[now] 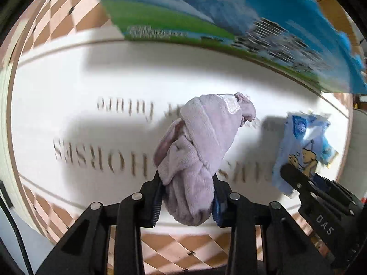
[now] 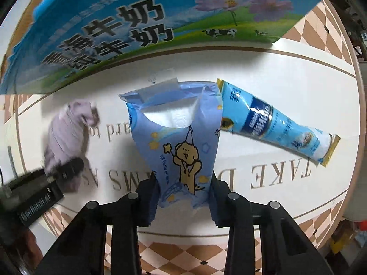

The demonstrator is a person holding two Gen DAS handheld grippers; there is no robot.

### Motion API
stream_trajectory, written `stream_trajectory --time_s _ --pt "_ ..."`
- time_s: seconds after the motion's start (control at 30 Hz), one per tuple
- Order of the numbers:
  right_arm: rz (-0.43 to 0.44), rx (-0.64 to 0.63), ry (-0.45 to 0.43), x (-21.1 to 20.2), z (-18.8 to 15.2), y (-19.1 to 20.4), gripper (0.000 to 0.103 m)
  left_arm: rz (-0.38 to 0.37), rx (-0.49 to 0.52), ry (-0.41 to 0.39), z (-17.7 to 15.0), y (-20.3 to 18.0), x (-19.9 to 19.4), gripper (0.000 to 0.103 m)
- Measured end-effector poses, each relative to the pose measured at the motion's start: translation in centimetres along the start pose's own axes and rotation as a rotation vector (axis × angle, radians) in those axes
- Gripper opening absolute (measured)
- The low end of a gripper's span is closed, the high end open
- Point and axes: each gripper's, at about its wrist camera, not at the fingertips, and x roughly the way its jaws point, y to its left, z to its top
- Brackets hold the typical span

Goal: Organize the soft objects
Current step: 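Place the lilac cloth in the box with left tool while right tool places the blue bag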

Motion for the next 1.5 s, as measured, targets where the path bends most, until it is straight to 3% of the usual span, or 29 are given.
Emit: stream_trajectory --time_s 0.17,0.33,0.43,0.5,0.63,0.77,0.93,1.13,1.23,1.3,1.33,1.37,1.4,1.47,1.5 --pt "0.062 -0.045 -0.031 -3.7 -2.2 0.7 0.037 -0.047 0.018 -0.053 -3.0 -1.1 -3.5 0.031" --pt "0.150 -0.094 -0.128 -11.6 -3.6 1.4 0.037 -0.137 0.049 -0.185 -2.7 -2.3 -11.3 0.031" --pt "0.181 -0.095 -0.205 -16.2 -2.2 0.8 0.037 -0.153 0.073 -0.261 0.0 -3.2 -15.3 0.031" --pt "0.191 -0.093 -0.260 -18.9 0.2 0.3 0.037 -0.136 0.081 -0.303 3.9 -3.5 -17.3 0.031" --pt "0.081 -0.083 -0.368 -21.8 6.8 -0.3 0.037 -0.079 0.075 -0.316 11.0 -3.4 -17.5 0.031" --pt "-0.089 -0.098 -0.380 -20.3 14.6 0.8 0.037 -0.009 0.058 -0.269 17.6 -3.0 -15.0 0.031" --pt "-0.260 -0.138 -0.326 -16.4 22.2 1.6 0.037 0.091 0.056 -0.220 23.0 -2.3 -12.2 0.031" --pt "-0.364 -0.172 -0.261 -12.2 25.8 2.7 0.038 0.163 0.055 -0.147 26.5 -2.4 -9.5 0.031" --pt "-0.395 -0.167 -0.242 -10.7 27.0 2.8 0.039 0.162 0.062 -0.115 27.4 -2.6 -8.8 0.034" --pt "-0.403 -0.165 -0.229 -10.1 27.5 2.8 0.041 0.146 0.056 -0.090 27.9 -2.7 -8.5 0.035" --pt "-0.397 -0.162 -0.213 -9.8 27.7 2.9 0.049 0.129 0.050 -0.080 28.0 -2.7 -8.5 0.036" --pt "-0.391 -0.161 -0.202 -9.6 27.9 2.9 0.063 0.108 0.042 -0.075 28.0 -2.6 -8.6 0.040" --pt "-0.372 -0.158 -0.197 -9.6 28.1 2.9 0.067 0.098 0.040 -0.081 28.2 -2.6 -8.8 0.044" --pt "-0.348 -0.149 -0.192 -9.5 28.7 2.6 0.073 0.091 0.046 -0.107 28.0 -2.9 -9.8 0.074" --pt "-0.343 -0.145 -0.194 -9.7 28.8 2.6 0.074 0.086 0.049 -0.127 27.9 -3.0 -10.3 0.080"
